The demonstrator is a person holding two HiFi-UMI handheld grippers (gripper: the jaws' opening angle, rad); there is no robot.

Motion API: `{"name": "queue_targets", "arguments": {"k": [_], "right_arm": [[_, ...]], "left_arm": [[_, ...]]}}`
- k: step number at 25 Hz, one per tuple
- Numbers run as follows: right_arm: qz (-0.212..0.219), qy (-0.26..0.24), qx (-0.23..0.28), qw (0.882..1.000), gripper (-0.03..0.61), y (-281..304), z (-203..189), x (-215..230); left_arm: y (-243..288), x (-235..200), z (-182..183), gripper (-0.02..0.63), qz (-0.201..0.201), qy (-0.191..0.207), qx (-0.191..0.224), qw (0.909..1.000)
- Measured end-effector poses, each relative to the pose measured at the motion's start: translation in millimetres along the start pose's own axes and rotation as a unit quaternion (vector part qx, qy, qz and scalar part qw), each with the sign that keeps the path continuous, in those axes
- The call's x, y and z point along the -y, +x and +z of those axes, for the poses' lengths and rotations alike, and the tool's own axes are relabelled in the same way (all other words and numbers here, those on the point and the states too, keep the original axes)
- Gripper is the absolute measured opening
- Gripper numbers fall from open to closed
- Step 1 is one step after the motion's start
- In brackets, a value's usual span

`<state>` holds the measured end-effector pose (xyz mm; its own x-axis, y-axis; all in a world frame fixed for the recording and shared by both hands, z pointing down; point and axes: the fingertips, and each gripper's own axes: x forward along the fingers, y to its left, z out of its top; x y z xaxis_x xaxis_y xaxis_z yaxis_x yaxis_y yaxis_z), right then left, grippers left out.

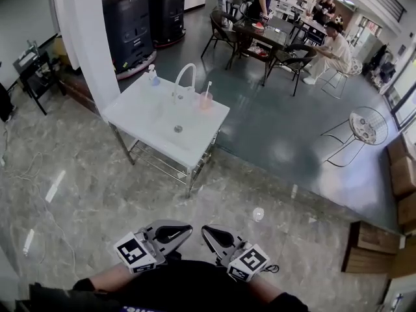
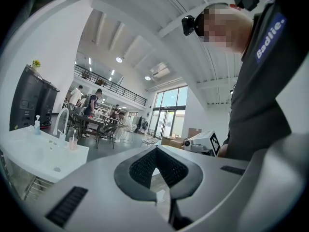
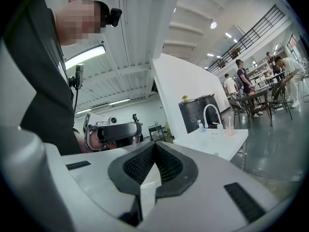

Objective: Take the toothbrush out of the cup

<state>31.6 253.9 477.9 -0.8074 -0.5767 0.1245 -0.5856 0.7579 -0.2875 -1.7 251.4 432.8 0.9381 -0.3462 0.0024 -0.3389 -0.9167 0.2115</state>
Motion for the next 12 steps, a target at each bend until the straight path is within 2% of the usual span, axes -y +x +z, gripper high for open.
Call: {"name": "queue_targets", "arguments": {"k": [6, 9, 12], "right_arm": [[-0.024, -0.002, 0.001, 1.0, 0.011, 50.5, 18.9, 21.3], [-0.037, -0.001, 0.009, 0.999, 0.011, 74.8, 30.7, 28.4], [-0.033, 0.0, 0.027, 0.999, 0.011, 96.7, 44.9, 31.7]], "left_arm": [[-13.5, -56.2, 6.3, -0.002, -0.011, -0.003, -0.013, 0.9999], [-16.1, -77.9, 17.5, -0.003, -0.023, -0.005, 0.001, 0.9997], [-19.1, -97.1, 15.3, -0.002, -0.028, -0.01, -0.016, 0.9994]]}}
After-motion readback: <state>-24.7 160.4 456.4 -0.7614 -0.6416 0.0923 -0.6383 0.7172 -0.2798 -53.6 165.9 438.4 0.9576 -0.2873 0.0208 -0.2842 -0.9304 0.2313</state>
